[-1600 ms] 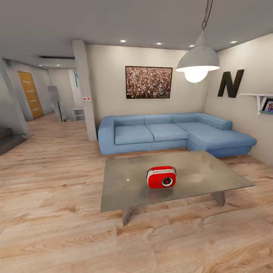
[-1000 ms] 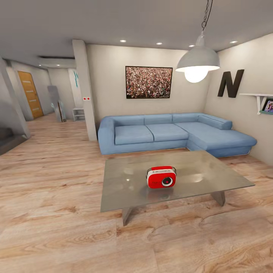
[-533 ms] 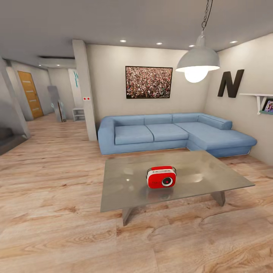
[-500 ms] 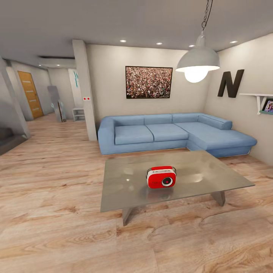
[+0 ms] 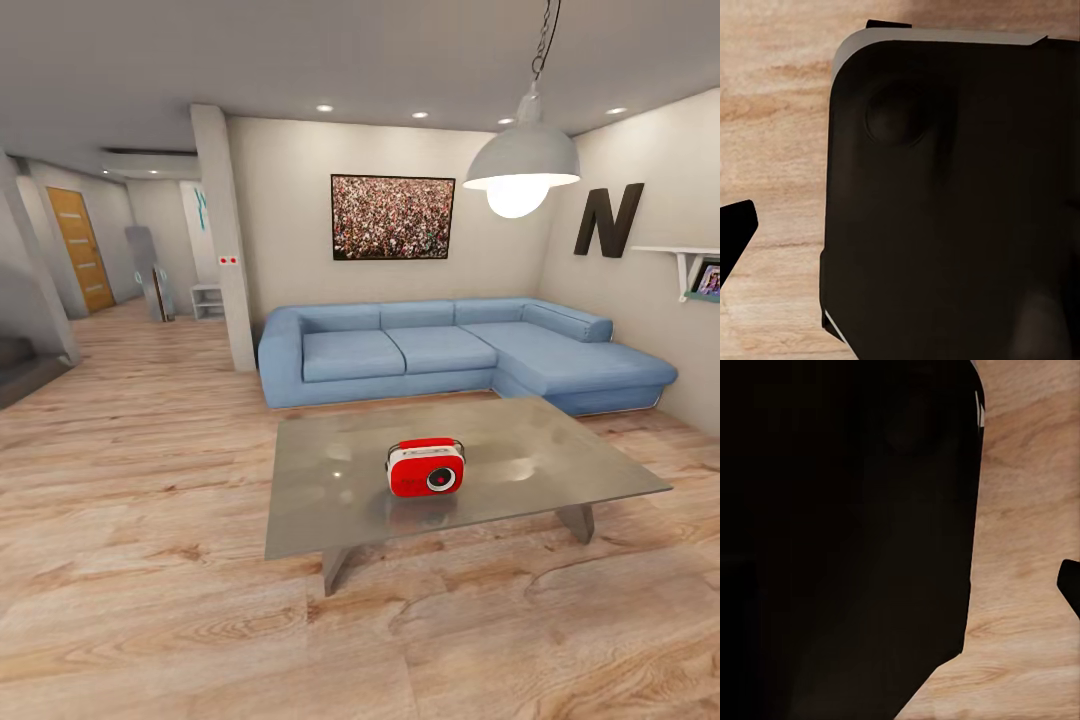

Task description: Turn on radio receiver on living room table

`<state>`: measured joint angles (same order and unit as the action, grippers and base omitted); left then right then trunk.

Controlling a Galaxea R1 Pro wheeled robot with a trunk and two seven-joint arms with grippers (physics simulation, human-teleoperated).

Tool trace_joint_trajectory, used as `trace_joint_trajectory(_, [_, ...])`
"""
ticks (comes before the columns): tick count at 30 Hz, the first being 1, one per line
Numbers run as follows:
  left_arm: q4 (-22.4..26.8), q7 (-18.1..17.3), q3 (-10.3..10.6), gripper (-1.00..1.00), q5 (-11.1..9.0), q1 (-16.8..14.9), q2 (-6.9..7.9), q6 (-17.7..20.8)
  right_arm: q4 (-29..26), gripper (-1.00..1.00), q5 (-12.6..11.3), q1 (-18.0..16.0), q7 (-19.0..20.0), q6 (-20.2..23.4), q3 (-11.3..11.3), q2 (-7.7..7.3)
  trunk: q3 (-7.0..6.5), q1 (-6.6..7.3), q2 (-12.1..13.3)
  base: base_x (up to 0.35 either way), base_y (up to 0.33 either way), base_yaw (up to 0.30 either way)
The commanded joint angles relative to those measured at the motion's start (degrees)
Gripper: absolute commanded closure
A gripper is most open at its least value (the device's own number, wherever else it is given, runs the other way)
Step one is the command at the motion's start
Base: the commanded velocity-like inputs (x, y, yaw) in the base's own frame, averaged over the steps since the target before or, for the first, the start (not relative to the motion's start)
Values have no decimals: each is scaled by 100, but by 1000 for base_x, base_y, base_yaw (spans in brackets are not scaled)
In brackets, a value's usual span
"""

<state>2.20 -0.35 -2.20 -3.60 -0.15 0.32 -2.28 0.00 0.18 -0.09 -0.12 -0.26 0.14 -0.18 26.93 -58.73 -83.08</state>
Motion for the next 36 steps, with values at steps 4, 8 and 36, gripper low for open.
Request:
trace_joint_trajectory(4, [0, 0, 0, -100, 0, 0, -1, 1, 0, -100, 0, 0, 2, 0, -3, 0, 0, 0, 0, 0, 0, 0])
trace_joint_trajectory(8, [0, 0, 0, -100, 0, 1, -1, 0, 0, -100, 0, 0, -5, 0, -4, 0, 0, 0, 0, 0, 0, 0])
trace_joint_trajectory(36, [0, -5, 19, -100, 3, -2, 3, -9, 0, -100, 0, 0, -53, 0, -23, 0, 0, 0, 0, 129, 0, 0])
